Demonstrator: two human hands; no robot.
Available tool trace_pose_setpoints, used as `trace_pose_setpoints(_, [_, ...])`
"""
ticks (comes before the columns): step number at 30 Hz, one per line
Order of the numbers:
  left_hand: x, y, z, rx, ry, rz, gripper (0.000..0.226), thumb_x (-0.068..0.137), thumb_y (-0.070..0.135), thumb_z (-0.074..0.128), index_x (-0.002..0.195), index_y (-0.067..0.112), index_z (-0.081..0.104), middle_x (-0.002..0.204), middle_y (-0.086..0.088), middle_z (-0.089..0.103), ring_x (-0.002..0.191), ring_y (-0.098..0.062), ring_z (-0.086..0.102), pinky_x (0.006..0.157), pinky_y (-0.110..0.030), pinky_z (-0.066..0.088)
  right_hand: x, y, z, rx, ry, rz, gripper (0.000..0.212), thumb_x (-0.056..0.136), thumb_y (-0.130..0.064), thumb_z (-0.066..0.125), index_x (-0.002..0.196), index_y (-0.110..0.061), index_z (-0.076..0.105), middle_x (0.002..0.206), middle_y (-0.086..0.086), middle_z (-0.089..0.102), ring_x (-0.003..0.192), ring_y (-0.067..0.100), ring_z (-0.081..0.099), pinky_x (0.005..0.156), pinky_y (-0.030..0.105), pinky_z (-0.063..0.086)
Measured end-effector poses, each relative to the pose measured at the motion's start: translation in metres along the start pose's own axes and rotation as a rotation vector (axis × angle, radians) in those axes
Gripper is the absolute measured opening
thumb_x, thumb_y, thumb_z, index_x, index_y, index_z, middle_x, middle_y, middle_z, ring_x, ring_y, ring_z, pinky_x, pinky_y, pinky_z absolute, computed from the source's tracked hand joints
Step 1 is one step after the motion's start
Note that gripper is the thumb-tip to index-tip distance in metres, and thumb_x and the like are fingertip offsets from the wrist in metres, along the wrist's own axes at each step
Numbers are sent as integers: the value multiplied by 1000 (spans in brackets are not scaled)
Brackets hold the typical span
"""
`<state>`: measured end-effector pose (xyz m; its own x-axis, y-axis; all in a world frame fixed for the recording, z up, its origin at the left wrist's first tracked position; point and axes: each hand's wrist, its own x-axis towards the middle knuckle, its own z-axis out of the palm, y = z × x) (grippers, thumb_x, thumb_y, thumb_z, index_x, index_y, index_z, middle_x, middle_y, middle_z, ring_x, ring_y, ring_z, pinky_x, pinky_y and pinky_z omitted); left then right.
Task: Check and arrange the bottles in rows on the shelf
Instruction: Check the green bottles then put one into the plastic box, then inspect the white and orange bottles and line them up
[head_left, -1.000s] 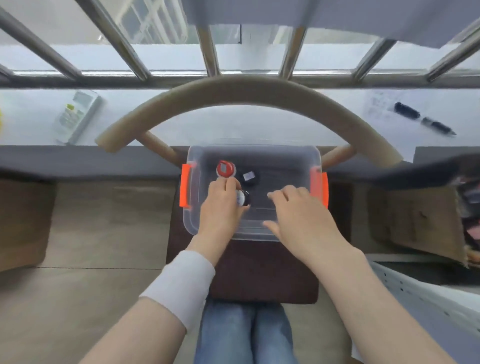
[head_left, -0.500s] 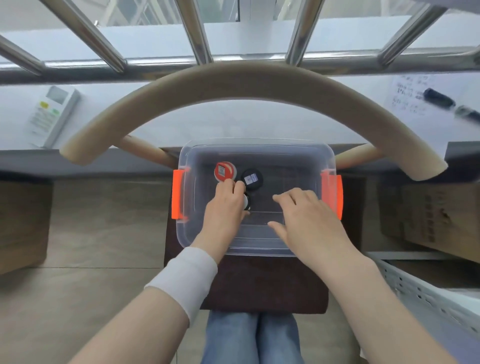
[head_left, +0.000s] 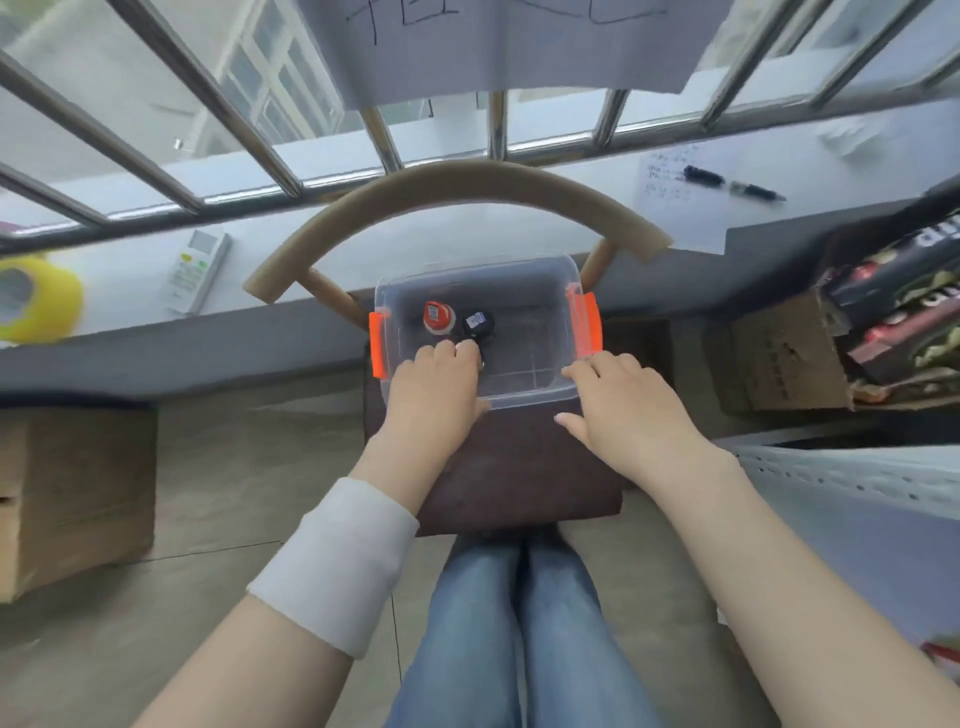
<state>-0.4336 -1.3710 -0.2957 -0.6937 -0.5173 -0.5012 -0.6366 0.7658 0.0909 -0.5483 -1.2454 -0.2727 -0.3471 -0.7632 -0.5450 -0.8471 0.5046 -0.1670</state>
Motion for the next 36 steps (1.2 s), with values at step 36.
trace_pose_setpoints(36, [-626, 483, 146, 582, -5, 1441, 44, 88, 36, 59, 123, 16, 43, 124, -4, 55, 117, -25, 51, 88, -35, 40, -842, 0, 278, 667, 350, 1365, 47, 93, -32, 49, 136, -16, 38, 136, 8, 46, 125, 28, 43, 100, 38, 40])
